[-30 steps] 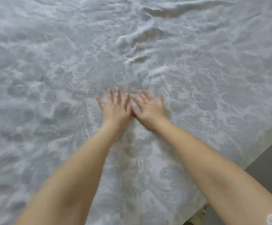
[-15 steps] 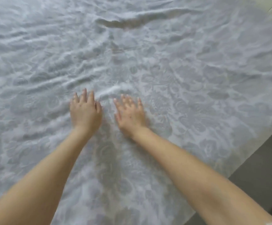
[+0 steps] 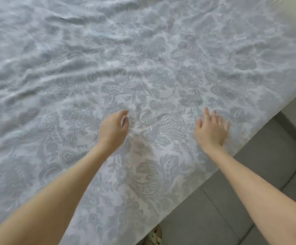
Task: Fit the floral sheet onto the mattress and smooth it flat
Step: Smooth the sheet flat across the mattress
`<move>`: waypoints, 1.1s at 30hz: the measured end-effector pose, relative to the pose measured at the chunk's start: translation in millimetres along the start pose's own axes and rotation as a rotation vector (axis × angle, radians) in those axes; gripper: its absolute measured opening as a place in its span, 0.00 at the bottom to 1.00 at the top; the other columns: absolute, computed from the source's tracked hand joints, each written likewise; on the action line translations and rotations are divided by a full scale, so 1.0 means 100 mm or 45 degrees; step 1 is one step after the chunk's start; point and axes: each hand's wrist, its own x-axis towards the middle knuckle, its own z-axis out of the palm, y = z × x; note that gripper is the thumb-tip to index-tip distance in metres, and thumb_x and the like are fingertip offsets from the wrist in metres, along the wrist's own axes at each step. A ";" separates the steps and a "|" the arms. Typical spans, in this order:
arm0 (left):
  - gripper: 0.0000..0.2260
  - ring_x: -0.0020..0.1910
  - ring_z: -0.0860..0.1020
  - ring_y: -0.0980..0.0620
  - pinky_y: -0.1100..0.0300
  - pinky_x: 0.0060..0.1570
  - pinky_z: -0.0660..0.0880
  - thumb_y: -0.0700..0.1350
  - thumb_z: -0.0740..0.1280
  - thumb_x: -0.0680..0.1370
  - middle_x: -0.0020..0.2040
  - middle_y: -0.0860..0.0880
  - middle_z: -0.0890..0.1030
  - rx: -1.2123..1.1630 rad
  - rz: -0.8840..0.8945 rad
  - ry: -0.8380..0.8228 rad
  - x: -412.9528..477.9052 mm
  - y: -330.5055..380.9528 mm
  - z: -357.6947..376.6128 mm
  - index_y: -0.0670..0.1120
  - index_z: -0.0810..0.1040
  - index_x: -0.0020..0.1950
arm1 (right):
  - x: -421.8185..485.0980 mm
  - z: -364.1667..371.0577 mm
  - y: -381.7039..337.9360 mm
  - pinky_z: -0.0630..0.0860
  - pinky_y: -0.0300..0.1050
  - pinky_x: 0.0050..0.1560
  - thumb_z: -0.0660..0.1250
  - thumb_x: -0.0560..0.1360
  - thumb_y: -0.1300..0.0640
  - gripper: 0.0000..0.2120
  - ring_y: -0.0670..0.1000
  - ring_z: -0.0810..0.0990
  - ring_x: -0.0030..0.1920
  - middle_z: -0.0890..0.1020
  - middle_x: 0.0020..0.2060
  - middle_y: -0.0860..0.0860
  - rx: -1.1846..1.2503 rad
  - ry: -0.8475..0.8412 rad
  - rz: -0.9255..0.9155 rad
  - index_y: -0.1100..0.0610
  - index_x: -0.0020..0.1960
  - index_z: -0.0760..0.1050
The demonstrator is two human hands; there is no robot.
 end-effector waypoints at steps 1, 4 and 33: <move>0.17 0.60 0.75 0.45 0.50 0.59 0.71 0.46 0.56 0.81 0.62 0.45 0.78 0.035 -0.074 0.112 0.16 -0.01 -0.16 0.45 0.71 0.69 | 0.00 -0.03 -0.35 0.45 0.60 0.74 0.44 0.82 0.47 0.25 0.57 0.58 0.75 0.58 0.76 0.57 0.036 0.049 -0.186 0.52 0.77 0.53; 0.20 0.70 0.66 0.43 0.48 0.69 0.62 0.46 0.54 0.81 0.71 0.43 0.69 0.165 -0.261 0.229 0.66 -0.18 -0.45 0.44 0.63 0.74 | -0.07 -0.01 -1.32 0.43 0.59 0.74 0.42 0.81 0.46 0.25 0.56 0.56 0.76 0.58 0.76 0.55 -0.007 0.034 -0.796 0.51 0.77 0.54; 0.26 0.74 0.42 0.32 0.35 0.70 0.37 0.53 0.47 0.81 0.78 0.47 0.47 0.572 -0.180 0.047 3.41 1.94 1.93 0.46 0.50 0.77 | 4.03 -0.12 0.92 0.40 0.54 0.74 0.43 0.78 0.42 0.27 0.49 0.53 0.76 0.58 0.76 0.50 -0.077 0.146 -0.594 0.46 0.76 0.56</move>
